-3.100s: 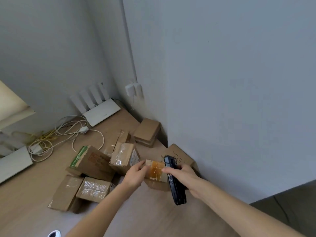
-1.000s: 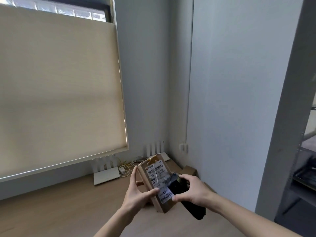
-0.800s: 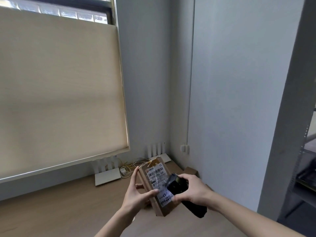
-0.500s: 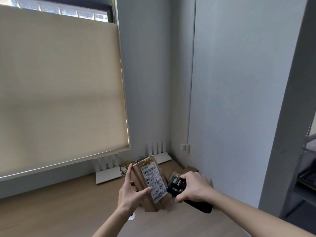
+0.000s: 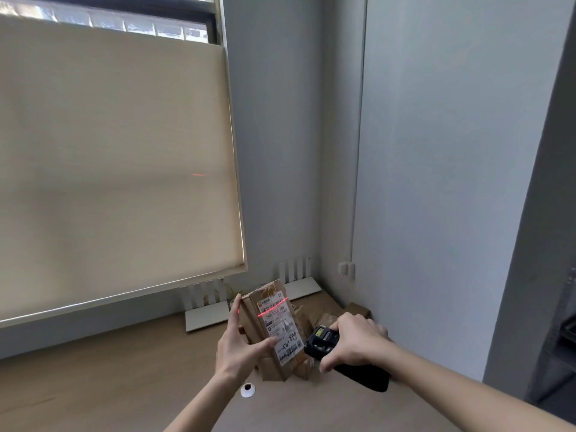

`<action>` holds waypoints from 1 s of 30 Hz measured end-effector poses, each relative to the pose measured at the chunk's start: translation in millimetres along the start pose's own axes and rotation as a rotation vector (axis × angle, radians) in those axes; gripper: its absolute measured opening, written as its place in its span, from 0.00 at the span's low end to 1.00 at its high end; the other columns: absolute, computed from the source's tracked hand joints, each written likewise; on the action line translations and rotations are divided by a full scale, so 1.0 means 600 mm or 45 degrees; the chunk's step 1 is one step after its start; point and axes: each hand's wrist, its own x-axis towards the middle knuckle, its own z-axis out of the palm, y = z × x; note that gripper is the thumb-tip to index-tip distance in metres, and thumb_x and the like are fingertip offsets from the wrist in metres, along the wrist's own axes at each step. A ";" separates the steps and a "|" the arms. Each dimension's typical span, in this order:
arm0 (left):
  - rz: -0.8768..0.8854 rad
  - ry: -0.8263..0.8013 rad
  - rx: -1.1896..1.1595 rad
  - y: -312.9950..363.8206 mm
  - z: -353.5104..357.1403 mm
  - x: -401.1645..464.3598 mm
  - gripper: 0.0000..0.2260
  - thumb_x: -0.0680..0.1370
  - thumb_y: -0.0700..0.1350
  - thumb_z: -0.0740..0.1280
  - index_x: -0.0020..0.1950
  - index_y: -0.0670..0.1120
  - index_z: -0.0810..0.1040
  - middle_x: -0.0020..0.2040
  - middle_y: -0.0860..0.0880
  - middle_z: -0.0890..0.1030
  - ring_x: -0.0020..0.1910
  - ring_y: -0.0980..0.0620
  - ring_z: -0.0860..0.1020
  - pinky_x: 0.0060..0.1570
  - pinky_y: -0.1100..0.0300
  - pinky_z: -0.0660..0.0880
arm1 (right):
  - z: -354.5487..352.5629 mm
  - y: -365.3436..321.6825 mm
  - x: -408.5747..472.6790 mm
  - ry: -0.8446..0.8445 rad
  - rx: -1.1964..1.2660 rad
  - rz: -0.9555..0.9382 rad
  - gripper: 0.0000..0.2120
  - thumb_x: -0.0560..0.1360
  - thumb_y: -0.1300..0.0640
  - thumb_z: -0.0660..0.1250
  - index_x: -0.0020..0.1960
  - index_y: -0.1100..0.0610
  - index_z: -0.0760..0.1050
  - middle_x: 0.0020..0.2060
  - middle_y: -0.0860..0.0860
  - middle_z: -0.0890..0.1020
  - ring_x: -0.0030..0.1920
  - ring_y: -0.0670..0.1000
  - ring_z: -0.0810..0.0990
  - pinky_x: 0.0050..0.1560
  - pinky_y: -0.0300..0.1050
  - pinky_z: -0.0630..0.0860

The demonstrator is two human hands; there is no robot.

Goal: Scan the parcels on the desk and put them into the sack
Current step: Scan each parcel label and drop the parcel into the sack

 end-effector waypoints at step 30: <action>-0.071 0.290 -0.028 -0.040 -0.238 -0.183 0.53 0.64 0.50 0.83 0.77 0.69 0.52 0.57 0.49 0.82 0.55 0.50 0.79 0.60 0.53 0.73 | 0.026 -0.215 -0.144 -0.131 -0.011 -0.302 0.35 0.52 0.30 0.79 0.54 0.44 0.84 0.49 0.45 0.86 0.55 0.50 0.83 0.49 0.42 0.75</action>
